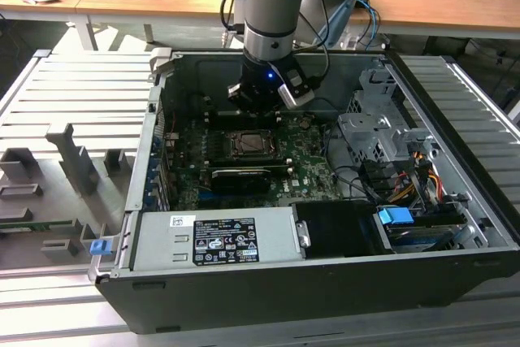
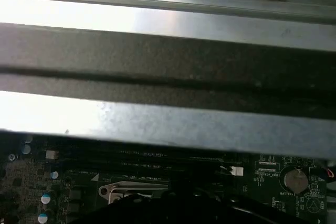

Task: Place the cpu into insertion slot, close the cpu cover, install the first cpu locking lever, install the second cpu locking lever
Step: 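Install the first cpu locking lever, then install the second cpu locking lever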

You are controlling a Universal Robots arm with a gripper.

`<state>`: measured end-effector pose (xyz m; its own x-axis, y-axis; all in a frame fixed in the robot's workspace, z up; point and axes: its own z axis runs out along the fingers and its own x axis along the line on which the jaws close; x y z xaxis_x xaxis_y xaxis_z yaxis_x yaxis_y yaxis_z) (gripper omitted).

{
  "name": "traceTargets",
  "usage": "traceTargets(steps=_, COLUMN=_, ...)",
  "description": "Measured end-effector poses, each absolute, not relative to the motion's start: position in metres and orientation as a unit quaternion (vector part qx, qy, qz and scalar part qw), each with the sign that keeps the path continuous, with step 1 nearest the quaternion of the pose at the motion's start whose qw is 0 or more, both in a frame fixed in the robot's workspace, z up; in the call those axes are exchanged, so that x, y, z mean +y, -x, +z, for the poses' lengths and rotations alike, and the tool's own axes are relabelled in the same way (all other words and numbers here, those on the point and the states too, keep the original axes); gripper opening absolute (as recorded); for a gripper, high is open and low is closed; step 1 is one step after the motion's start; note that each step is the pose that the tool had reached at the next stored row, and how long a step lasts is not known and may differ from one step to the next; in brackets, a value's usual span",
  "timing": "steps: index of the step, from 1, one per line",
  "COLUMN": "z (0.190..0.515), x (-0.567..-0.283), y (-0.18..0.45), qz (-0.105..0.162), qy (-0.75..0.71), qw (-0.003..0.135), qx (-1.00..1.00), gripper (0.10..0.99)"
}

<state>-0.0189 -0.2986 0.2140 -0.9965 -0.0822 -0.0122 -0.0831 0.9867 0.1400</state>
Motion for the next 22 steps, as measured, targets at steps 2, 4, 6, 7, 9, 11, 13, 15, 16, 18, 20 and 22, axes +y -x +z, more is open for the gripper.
traceTargets(steps=2, z=0.214, x=-0.3, y=0.019, qz=0.07, qy=0.041, qw=0.003, qx=0.997, gripper=0.106)
traceTargets(steps=4, z=0.214, x=-0.301, y=0.019, qz=0.07, qy=0.042, qw=0.003, qx=0.997, gripper=0.106)
traceTargets(steps=6, z=0.214, x=-0.304, y=0.019, qz=0.07, qy=0.042, qw=0.003, qx=0.997, gripper=0.106)
traceTargets(steps=7, z=0.214, x=-0.306, y=0.019, qz=0.07, qy=0.042, qw=0.003, qx=0.997, gripper=0.106)
traceTargets(steps=9, z=0.214, x=-0.31, y=0.019, qz=0.07, qy=0.041, qw=0.003, qx=0.997, gripper=0.106)
traceTargets(steps=11, z=0.221, x=-0.311, y=0.019, qz=0.07, qy=0.041, qw=0.003, qx=0.997, gripper=0.106)
traceTargets(steps=13, z=0.234, x=-0.311, y=0.019, qz=0.07, qy=0.041, qw=0.003, qx=0.997, gripper=0.106)
traceTargets(steps=15, z=0.243, x=-0.311, y=0.019, qz=0.07, qy=0.041, qw=0.003, qx=0.997, gripper=0.106)
traceTargets(steps=16, z=0.248, x=-0.311, y=0.019, qz=0.07, qy=0.041, qw=0.003, qx=0.997, gripper=0.106)
traceTargets(steps=18, z=0.253, x=-0.311, y=0.019, qz=0.069, qy=0.042, qw=0.003, qx=0.997, gripper=0.106)
traceTargets(steps=20, z=0.253, x=-0.311, y=0.019, qz=0.065, qy=0.042, qw=0.003, qx=0.997, gripper=0.106)
traceTargets(steps=22, z=0.253, x=-0.313, y=0.019, qz=0.063, qy=0.042, qw=0.003, qx=0.997, gripper=0.106)
